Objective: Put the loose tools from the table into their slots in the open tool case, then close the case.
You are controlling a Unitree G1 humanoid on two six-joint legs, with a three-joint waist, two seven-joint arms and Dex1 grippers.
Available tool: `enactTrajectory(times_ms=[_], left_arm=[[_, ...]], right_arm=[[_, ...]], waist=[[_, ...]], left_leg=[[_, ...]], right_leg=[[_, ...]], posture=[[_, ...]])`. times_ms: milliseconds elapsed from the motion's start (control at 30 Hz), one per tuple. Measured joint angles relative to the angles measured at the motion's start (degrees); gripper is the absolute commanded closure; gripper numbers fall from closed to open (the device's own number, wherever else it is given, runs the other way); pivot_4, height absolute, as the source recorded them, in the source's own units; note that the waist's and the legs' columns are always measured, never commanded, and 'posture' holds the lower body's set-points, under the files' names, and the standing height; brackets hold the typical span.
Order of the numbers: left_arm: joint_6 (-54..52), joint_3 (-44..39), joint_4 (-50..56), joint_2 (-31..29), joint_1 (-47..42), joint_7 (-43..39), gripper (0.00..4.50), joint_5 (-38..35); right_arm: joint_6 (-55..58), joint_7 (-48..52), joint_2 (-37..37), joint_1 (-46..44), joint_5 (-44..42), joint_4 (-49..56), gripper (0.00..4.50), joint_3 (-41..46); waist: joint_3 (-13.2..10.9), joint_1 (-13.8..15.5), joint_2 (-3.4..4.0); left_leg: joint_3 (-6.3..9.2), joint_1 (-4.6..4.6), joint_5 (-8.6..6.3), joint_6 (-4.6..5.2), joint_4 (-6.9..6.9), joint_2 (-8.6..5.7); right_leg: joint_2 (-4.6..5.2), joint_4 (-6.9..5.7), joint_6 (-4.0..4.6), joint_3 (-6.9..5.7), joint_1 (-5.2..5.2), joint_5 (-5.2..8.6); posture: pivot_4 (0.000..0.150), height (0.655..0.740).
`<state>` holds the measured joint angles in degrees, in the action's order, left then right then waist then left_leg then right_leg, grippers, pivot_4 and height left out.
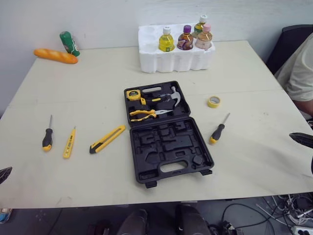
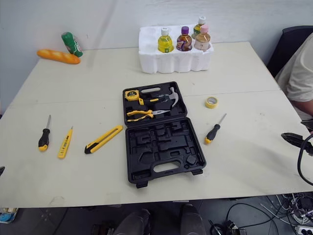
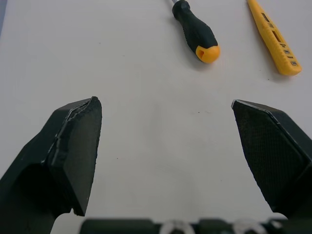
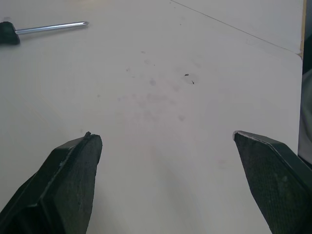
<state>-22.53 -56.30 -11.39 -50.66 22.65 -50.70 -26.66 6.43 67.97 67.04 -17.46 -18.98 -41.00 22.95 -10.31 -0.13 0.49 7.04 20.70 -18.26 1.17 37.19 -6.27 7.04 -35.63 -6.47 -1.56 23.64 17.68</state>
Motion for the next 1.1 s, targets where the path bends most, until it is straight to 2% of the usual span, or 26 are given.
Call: enactTrajectory(times_ms=[367, 567, 767, 933, 1100], left_arm=[[0.55, 1.64, -0.32, 0.00, -1.87, 0.25, 0.03, 0.14], [0.68, 2.39, -0.34, 0.00, -1.90, 0.53, 0.03, 0.18], [-0.11, 3.13, 0.34, 0.04, -2.00, 0.52, 0.03, -0.05], [-5.02, 6.98, 9.33, 0.40, -3.36, 0.30, 0.03, -2.47], [-10.01, 15.80, 21.58, 0.37, -9.98, 1.37, 0.03, -5.29]], right_arm=[[-2.34, -1.16, -0.09, -2.13, 1.60, -0.29, 0.00, -0.76], [-3.55, -2.36, -0.51, -4.33, 2.60, -2.29, 0.00, -2.38], [-2.22, -2.21, -0.51, -4.31, 2.47, -2.10, 0.00, -2.38], [0.81, -2.63, -1.45, -3.22, 1.75, 3.07, 0.00, -2.34], [7.29, -5.11, -5.12, -2.82, 0.25, 16.32, 0.00, -3.43]], waist=[[0.00, -0.05, 0.00], [0.00, -1.41, 0.00], [0.00, -1.26, 0.00], [0.00, -1.08, 0.00], [0.00, -0.66, 0.00]], left_leg=[[-0.36, -0.22, -0.21, -0.10, -0.02, 0.31], [0.57, -0.05, 0.06, -0.07, -0.01, -0.13], [0.13, -0.17, 0.00, -0.11, -0.02, 0.09], [-0.07, -0.24, -0.07, -0.12, 0.02, 0.17], [-0.24, -0.29, -0.12, -0.21, 0.04, 0.31]], right_leg=[[-0.40, -0.01, 0.02, 0.44, -0.05, -0.01], [0.17, -0.11, 0.11, -0.59, -0.25, 0.06], [-0.10, -0.13, 0.11, -0.09, -0.16, 0.06], [-0.26, -0.13, 0.06, 0.26, -0.16, 0.02], [-0.43, -0.20, 0.05, 0.44, -0.07, 0.00]], posture=[[0.150, 0.7374], [0.150, 0.7374], [0.150, 0.7374], [0.150, 0.7374], [0.150, 0.7374]])
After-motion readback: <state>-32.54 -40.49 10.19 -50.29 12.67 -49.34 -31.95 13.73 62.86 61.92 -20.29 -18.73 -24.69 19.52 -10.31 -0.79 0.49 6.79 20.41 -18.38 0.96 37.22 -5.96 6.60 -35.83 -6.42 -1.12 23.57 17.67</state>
